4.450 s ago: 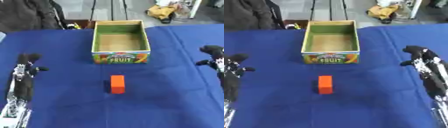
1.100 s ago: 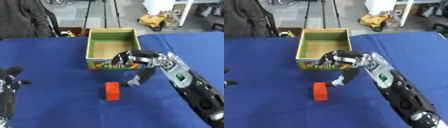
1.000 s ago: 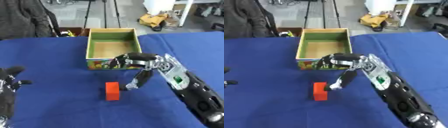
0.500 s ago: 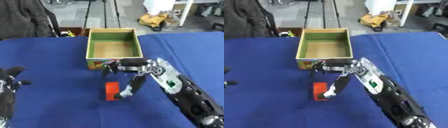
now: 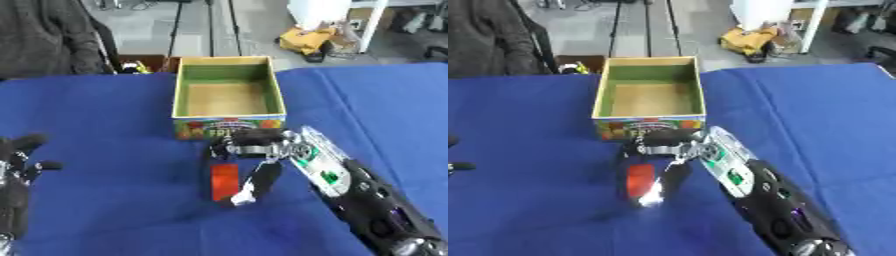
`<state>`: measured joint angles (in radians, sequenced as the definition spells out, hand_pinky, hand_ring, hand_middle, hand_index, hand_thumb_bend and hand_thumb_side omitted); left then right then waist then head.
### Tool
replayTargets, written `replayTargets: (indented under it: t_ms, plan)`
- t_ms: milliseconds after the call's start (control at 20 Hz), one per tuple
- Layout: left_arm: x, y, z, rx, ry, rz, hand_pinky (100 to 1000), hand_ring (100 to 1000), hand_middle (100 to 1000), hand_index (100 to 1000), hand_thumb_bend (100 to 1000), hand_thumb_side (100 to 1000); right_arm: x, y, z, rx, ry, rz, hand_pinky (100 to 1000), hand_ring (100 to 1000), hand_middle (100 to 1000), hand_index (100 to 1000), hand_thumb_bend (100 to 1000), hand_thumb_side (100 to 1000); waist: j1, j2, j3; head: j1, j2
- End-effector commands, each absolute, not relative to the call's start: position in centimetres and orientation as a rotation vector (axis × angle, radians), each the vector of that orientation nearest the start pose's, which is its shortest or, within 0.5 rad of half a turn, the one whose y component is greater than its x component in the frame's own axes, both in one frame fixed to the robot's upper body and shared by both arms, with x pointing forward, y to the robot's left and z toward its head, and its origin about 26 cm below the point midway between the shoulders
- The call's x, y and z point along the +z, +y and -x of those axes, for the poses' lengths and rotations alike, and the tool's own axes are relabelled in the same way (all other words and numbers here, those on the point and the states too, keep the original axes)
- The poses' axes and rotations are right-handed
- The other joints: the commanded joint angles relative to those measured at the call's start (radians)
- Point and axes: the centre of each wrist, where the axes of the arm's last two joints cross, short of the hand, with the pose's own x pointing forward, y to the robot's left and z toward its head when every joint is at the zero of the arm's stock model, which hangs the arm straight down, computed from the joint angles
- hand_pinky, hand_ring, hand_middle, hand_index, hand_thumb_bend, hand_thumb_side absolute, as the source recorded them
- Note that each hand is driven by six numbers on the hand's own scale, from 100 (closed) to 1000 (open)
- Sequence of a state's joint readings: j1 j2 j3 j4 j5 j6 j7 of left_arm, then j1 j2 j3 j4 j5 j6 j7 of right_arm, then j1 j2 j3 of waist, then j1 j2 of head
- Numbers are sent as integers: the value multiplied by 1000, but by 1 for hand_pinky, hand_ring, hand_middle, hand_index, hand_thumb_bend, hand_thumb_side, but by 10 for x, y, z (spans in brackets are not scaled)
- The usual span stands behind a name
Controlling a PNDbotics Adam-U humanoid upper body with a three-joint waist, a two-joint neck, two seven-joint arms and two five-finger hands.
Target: Pick up objects on the table and place them in the box.
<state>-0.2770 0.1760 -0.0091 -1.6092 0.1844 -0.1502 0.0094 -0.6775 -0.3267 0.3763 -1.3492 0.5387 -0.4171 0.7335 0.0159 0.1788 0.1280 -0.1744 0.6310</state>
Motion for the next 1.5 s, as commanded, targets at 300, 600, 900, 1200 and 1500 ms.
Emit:
replayTargets:
  t_ms: [300, 600, 900, 1200, 1500]
  plan:
    - [93, 252, -342, -86, -2040, 101, 556, 899, 679, 733, 711, 805, 132, -179, -414, 2030, -1580, 123, 628, 870, 755, 841, 420, 563, 3, -12, 0, -6, -10]
    - [93, 252, -342, -85, -2040, 101, 557, 899, 679, 733, 711, 805, 129, -182, -415, 2000, -1586, 142, 432, 675, 714, 817, 282, 444, 3, -13, -1, -6, -13]
    - [93, 252, -342, -84, -2040, 100, 557, 899, 678, 733, 711, 805, 131, -186, -414, 1961, -1615, 168, 258, 497, 674, 793, 113, 338, 3, -15, -3, -6, -14]
    - [93, 253, -341, -84, -2039, 96, 557, 899, 678, 733, 711, 805, 164, -196, -411, 1942, -1708, 263, 166, 441, 634, 786, 100, 253, 1, -20, -4, -4, -11]
    - [93, 254, -341, -84, -2042, 87, 557, 899, 678, 733, 711, 805, 223, -235, -406, 1892, -1793, 508, 181, 424, 640, 789, 121, 207, -2, -26, -5, 0, -16]
